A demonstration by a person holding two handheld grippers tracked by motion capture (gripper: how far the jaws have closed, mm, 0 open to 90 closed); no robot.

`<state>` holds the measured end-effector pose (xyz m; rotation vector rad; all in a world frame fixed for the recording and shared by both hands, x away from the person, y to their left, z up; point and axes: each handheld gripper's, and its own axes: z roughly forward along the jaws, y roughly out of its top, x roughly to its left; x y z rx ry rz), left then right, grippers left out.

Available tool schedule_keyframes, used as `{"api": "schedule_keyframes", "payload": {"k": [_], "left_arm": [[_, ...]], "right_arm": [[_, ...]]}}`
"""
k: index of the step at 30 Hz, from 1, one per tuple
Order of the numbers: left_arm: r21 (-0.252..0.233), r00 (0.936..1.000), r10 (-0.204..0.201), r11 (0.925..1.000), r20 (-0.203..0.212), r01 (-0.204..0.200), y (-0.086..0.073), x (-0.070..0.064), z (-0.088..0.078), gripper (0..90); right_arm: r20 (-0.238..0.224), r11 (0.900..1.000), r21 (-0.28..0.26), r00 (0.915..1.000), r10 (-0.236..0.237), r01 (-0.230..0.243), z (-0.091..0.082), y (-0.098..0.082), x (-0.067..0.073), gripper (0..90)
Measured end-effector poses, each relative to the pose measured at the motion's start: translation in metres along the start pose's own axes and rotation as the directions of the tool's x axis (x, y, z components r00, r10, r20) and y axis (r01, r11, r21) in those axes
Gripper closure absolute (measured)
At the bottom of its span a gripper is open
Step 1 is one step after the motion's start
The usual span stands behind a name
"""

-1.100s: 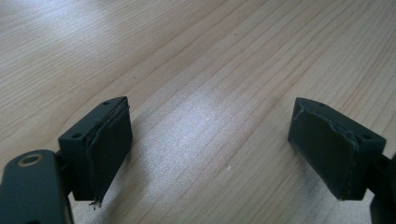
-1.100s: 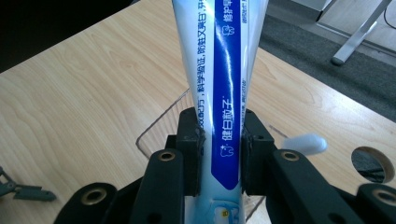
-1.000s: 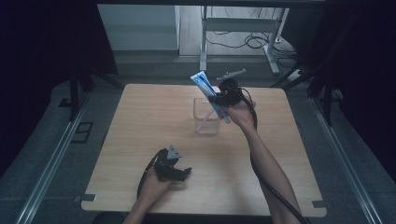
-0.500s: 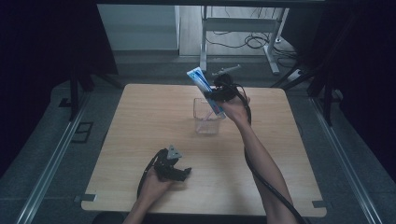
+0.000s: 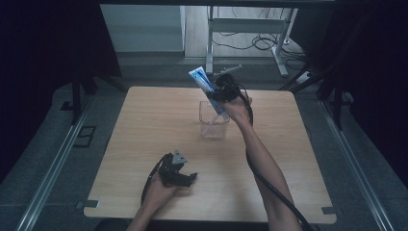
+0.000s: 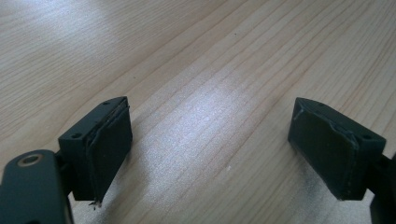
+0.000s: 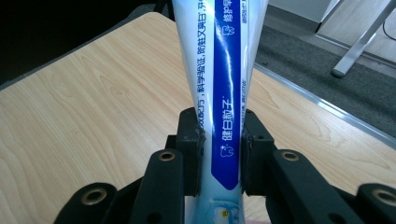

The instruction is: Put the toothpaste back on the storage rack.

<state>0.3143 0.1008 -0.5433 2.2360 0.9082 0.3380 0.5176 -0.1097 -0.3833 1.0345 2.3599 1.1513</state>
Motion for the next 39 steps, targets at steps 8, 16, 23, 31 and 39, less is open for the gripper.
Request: {"api": "schedule_keyframes", "payload": {"k": [8, 16, 23, 31, 39], "left_arm": [[-0.005, 1.0000, -0.006, 1.0000, 0.000, 0.006, 0.000, 0.000, 0.000, 13.7], [-0.005, 1.0000, -0.005, 1.0000, 0.000, 0.005, 0.000, 0.000, 0.000, 13.7], [-0.001, 1.0000, -0.005, 1.0000, 0.001, 0.005, 0.000, 0.000, 0.000, 13.7], [-0.001, 1.0000, -0.004, 1.0000, 0.001, 0.004, 0.000, 0.000, 0.000, 13.7], [-0.002, 1.0000, -0.004, 1.0000, 0.001, 0.004, 0.000, 0.000, 0.000, 13.7]], "right_arm": [[0.006, 1.000, -0.005, 1.0000, -0.003, 0.003, 0.008, 0.000, -0.001, 72.9], [0.011, 1.000, -0.005, 0.9999, -0.003, 0.003, 0.016, -0.006, -0.004, 72.9], [0.007, 1.000, 0.000, 0.9999, -0.013, 0.013, 0.023, -0.013, -0.003, 72.8], [0.000, 1.000, 0.003, 0.9998, -0.020, 0.020, 0.028, -0.020, -0.003, 72.6], [-0.004, 0.999, 0.011, 0.9995, -0.030, 0.030, 0.032, -0.027, -0.003, 72.3]]}}
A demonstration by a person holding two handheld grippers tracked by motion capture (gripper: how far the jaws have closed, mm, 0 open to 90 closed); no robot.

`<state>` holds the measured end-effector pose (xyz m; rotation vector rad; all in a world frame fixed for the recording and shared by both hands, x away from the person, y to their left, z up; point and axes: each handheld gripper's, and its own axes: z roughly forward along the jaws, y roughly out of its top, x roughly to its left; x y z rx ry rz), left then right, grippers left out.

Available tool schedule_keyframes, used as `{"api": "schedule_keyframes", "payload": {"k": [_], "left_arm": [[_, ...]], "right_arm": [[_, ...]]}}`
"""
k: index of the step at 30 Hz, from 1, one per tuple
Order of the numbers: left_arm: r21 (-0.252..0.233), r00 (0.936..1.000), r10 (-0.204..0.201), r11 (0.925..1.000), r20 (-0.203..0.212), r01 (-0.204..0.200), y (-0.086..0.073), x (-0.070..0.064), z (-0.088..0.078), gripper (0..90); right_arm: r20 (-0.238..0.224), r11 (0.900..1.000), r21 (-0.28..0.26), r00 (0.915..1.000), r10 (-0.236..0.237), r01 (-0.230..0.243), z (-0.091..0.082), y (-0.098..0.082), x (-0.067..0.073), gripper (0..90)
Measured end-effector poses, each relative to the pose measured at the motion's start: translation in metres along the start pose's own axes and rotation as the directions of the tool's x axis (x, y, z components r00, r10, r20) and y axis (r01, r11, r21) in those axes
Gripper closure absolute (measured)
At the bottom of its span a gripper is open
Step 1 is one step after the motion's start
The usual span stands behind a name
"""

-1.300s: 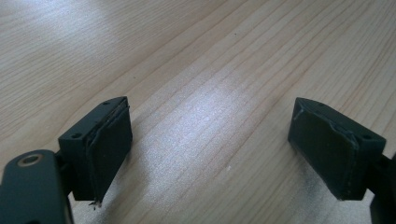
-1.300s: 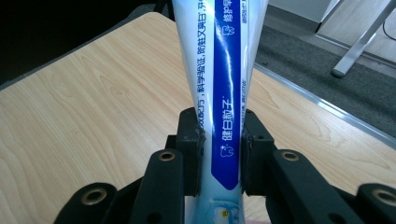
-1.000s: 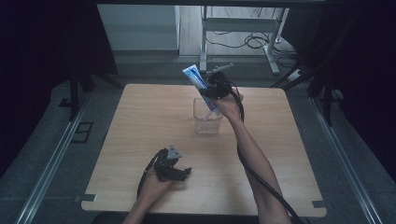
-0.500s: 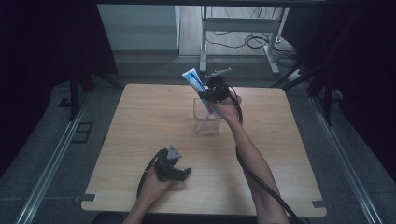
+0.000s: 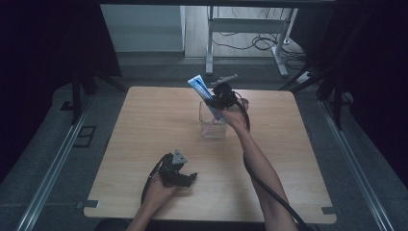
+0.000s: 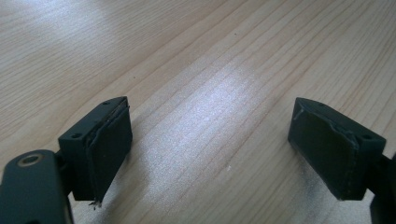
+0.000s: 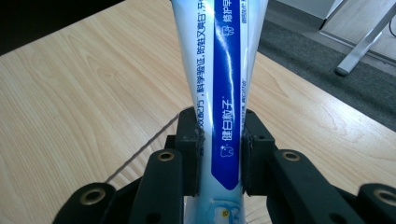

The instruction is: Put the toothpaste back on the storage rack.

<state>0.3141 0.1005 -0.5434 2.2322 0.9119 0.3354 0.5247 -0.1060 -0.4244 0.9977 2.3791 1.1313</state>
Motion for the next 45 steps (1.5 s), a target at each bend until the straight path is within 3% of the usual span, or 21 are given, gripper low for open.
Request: {"api": "schedule_keyframes", "payload": {"k": [45], "left_arm": [[-0.001, 1.0000, -0.002, 1.0000, 0.000, 0.002, 0.000, 0.000, 0.000, 13.7]], "right_arm": [[-0.101, 0.998, 0.058, 0.9948, -0.018, 0.024, 0.005, -0.029, -0.003, 67.2]]}}
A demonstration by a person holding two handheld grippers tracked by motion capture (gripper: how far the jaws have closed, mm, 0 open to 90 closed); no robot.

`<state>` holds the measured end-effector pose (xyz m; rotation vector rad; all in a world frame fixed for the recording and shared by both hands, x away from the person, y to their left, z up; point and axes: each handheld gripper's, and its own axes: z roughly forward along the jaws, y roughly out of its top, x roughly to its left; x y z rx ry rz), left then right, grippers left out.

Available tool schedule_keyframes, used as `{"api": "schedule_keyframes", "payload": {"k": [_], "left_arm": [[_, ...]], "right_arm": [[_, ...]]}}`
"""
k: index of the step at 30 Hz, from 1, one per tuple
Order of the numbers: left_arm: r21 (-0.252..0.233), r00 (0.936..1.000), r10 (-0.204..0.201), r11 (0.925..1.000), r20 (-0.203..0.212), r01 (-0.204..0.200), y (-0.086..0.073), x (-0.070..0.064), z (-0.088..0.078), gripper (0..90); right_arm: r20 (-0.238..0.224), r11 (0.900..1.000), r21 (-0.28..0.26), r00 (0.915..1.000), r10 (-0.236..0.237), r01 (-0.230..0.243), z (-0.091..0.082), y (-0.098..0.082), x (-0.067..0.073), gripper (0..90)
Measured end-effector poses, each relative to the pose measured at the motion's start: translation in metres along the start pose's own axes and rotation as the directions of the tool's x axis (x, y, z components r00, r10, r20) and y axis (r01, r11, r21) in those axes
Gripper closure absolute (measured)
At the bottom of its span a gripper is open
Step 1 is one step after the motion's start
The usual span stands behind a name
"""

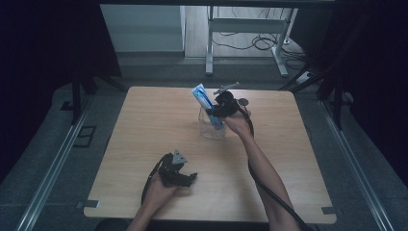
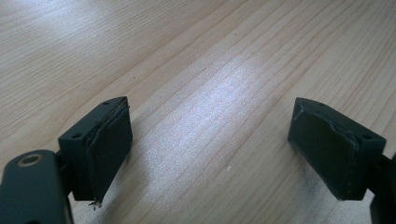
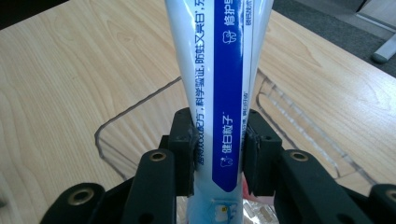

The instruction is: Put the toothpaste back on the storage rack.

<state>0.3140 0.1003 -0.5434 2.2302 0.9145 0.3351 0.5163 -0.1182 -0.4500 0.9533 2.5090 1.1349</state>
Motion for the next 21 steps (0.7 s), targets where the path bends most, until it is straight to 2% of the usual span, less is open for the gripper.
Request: {"api": "schedule_keyframes", "payload": {"k": [5, 10, 21], "left_arm": [[0.000, 1.0000, -0.001, 1.0000, 0.000, 0.001, 0.000, 0.000, 0.000, 13.7], [0.000, 1.0000, 0.000, 1.0000, 0.000, 0.000, 0.000, 0.000, 0.000, 13.7], [0.000, 1.0000, 0.000, 1.0000, 0.000, 0.000, 0.000, 0.000, 0.000, 13.7]], "right_arm": [[-0.004, 1.000, 0.007, 1.0000, -0.004, 0.004, -0.001, -0.003, 0.001, 64.6], [-0.020, 1.000, 0.025, 0.9998, -0.002, 0.003, -0.001, -0.004, 0.001, 58.1], [-0.006, 1.000, -0.022, 0.9999, -0.011, 0.010, -0.011, 0.000, 0.005, 49.7]]}}
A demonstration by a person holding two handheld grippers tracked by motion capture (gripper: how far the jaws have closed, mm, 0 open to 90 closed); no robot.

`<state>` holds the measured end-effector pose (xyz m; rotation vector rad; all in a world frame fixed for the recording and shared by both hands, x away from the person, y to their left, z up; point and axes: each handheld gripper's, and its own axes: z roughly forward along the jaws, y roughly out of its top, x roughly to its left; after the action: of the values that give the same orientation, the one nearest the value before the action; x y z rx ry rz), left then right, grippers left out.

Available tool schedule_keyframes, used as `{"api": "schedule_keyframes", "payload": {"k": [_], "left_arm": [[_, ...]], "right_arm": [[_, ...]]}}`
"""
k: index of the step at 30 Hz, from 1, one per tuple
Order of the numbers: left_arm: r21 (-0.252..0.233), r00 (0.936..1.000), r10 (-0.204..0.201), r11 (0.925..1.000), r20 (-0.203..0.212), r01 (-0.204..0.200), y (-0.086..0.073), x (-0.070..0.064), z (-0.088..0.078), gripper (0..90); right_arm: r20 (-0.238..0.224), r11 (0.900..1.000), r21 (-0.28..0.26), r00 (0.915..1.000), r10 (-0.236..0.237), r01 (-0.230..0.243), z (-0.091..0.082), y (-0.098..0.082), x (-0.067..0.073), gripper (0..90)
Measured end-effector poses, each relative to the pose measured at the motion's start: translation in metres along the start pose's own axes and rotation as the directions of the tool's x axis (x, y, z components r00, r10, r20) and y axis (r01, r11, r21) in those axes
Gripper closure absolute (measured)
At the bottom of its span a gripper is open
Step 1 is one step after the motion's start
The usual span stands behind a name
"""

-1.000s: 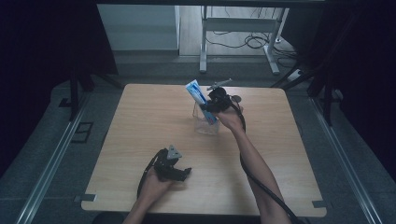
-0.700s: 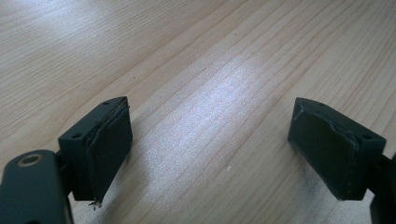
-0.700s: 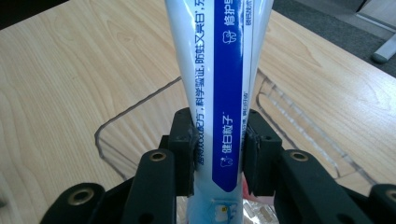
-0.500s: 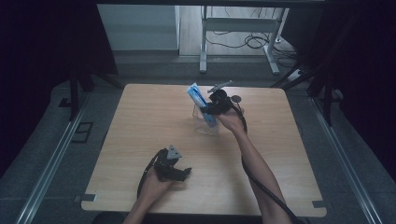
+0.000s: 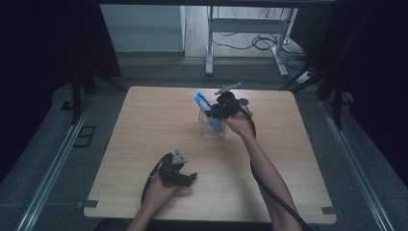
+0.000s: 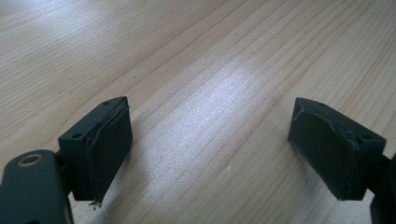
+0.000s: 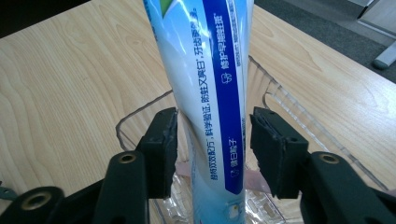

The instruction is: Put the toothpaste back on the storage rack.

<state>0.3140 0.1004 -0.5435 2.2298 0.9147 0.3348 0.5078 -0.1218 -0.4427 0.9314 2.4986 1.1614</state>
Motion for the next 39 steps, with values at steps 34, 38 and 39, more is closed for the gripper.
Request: {"api": "schedule_keyframes", "payload": {"k": [34, 38, 39], "left_arm": [[-0.001, 1.0000, 0.001, 1.0000, 0.001, -0.001, 0.000, 0.000, 0.000, 13.7], [0.000, 1.0000, 0.001, 1.0000, 0.001, -0.001, 0.000, 0.000, 0.000, 13.7], [0.000, 1.0000, 0.001, 1.0000, 0.001, -0.001, 0.000, 0.000, 0.000, 13.7]], "right_arm": [[-0.027, 0.999, -0.038, 0.9993, -0.025, 0.024, -0.032, 0.000, 0.014, 15.6], [-0.034, 0.999, -0.029, 0.9987, -0.038, 0.037, -0.035, -0.001, 0.019, 14.2], [-0.036, 0.999, -0.029, 0.9986, -0.038, 0.037, -0.036, -0.002, 0.020, 14.0]]}}
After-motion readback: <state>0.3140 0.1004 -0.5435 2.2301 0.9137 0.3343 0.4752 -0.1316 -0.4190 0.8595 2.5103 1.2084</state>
